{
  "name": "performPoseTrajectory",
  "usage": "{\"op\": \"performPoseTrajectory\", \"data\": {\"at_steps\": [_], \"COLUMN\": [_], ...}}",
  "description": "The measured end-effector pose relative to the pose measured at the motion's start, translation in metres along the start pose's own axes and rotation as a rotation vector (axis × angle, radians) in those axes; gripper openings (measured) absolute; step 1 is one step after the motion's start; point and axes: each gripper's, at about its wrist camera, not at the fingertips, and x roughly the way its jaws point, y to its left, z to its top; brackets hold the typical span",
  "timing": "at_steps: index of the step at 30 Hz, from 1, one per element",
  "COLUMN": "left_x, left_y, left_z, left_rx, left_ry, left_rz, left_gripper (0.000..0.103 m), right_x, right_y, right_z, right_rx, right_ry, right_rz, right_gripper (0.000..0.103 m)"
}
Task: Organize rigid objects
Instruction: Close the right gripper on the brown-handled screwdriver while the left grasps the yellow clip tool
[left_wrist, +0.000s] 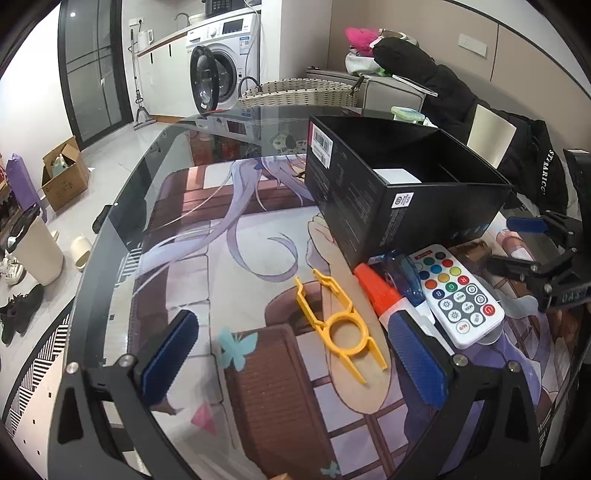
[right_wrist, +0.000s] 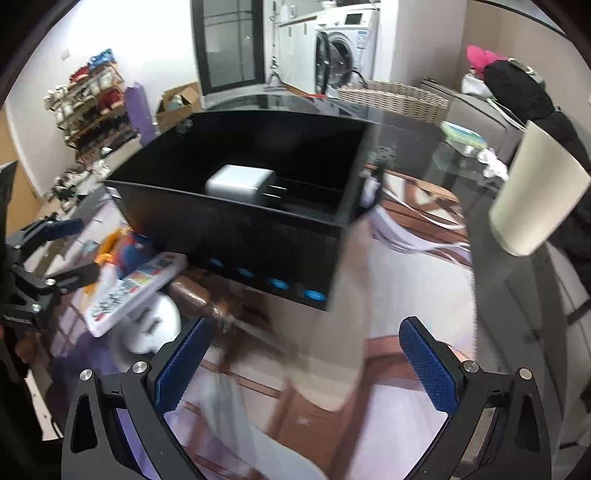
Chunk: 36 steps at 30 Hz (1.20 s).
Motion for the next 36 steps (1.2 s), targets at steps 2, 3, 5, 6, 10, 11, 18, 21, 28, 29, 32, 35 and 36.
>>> {"op": "performPoseTrajectory", "data": {"at_steps": [2,3,5,6,10,11,18,21,28,29,32,35,36], "left_x": [0.0,0.0,0.0,0.001,0.002,0.002,0.002,0.002,0.004,0.004,0.004,0.006,0.007], "left_y": [0.001,0.001,0.002,0.003,0.005,0.005,0.005,0.005,0.005,0.005,0.006,0.009,0.009], "left_z": [-0.001,-0.001,-0.001,-0.001,-0.002,-0.002,-0.002,-0.002,-0.001,-0.001,-0.001,0.0,0.0], "left_rx": [-0.004,-0.005,-0.008,-0.01,-0.018,-0.02,-0.023,-0.027,-0.028,-0.029,-0.03,-0.044,-0.046], "left_ry": [0.002,0.002,0.004,0.006,0.013,0.014,0.018,0.023,0.029,0.029,0.032,0.04,0.043], "left_rz": [-0.004,-0.005,-0.01,-0.013,-0.019,-0.02,-0.025,-0.027,-0.029,-0.029,-0.023,-0.012,-0.009], "left_gripper": [0.103,0.103,0.103,0.103,0.103,0.103,0.103,0.103,0.103,0.103,0.103,0.103,0.103], "right_x": [-0.001,-0.001,-0.003,-0.003,0.0,0.001,0.007,0.01,0.015,0.016,0.017,0.017,0.017], "right_y": [-0.009,-0.013,-0.016,-0.015,-0.007,-0.004,0.011,0.014,0.012,0.012,0.008,0.005,0.003], "right_z": [-0.001,-0.001,-0.002,-0.002,0.0,0.001,0.01,0.011,0.012,0.012,0.009,0.006,0.005], "right_rx": [0.019,0.029,0.033,0.032,0.051,0.056,0.082,0.092,0.101,0.091,0.067,0.055,0.055], "right_ry": [-0.005,-0.005,-0.01,-0.009,0.002,-0.001,-0.005,0.004,0.0,0.005,0.004,0.006,0.004], "right_rz": [-0.021,-0.019,0.017,0.039,0.121,0.14,0.161,0.168,0.147,0.132,0.096,0.068,0.067], "right_gripper": [0.103,0.103,0.103,0.103,0.103,0.103,0.103,0.103,0.103,0.103,0.103,0.103,0.103]}}
